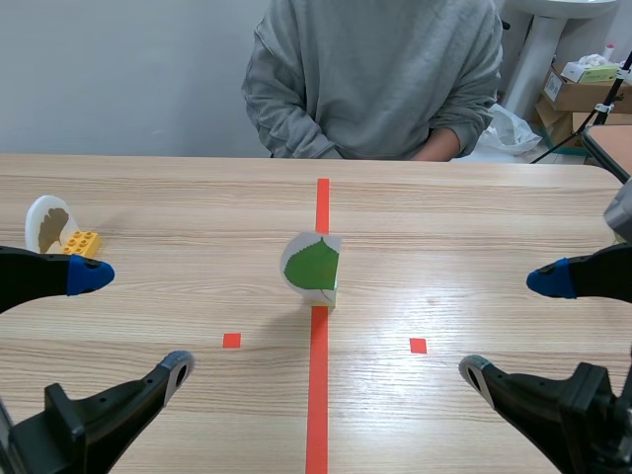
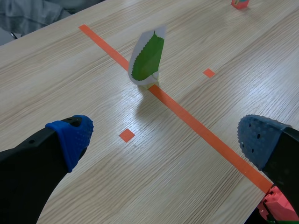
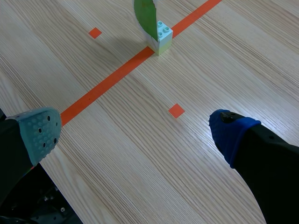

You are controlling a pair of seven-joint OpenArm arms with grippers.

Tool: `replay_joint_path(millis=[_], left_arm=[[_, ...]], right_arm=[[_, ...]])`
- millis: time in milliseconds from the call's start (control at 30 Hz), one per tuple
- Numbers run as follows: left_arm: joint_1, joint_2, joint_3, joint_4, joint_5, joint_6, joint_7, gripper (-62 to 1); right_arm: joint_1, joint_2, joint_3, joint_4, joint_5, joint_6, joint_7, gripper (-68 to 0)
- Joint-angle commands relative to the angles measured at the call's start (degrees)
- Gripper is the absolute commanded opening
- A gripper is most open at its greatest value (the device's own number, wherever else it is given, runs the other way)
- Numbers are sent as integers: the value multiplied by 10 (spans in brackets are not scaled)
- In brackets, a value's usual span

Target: Do the leaf sorting experiment

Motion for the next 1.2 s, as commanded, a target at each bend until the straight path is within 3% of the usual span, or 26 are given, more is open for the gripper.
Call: replay_joint_path(millis=[0, 833, 1167], left_arm=[[0, 2, -1, 10, -6, -1, -7, 14], [-2, 2, -1, 10, -5, -1, -7, 14], [-84, -5, 7, -32, -3, -6, 23, 14]], right_arm=[[5, 7, 8, 1, 8, 4, 6, -8], [5, 7, 8, 1, 8, 4, 6, -8], [5, 7, 8, 1, 8, 4, 6, -8]])
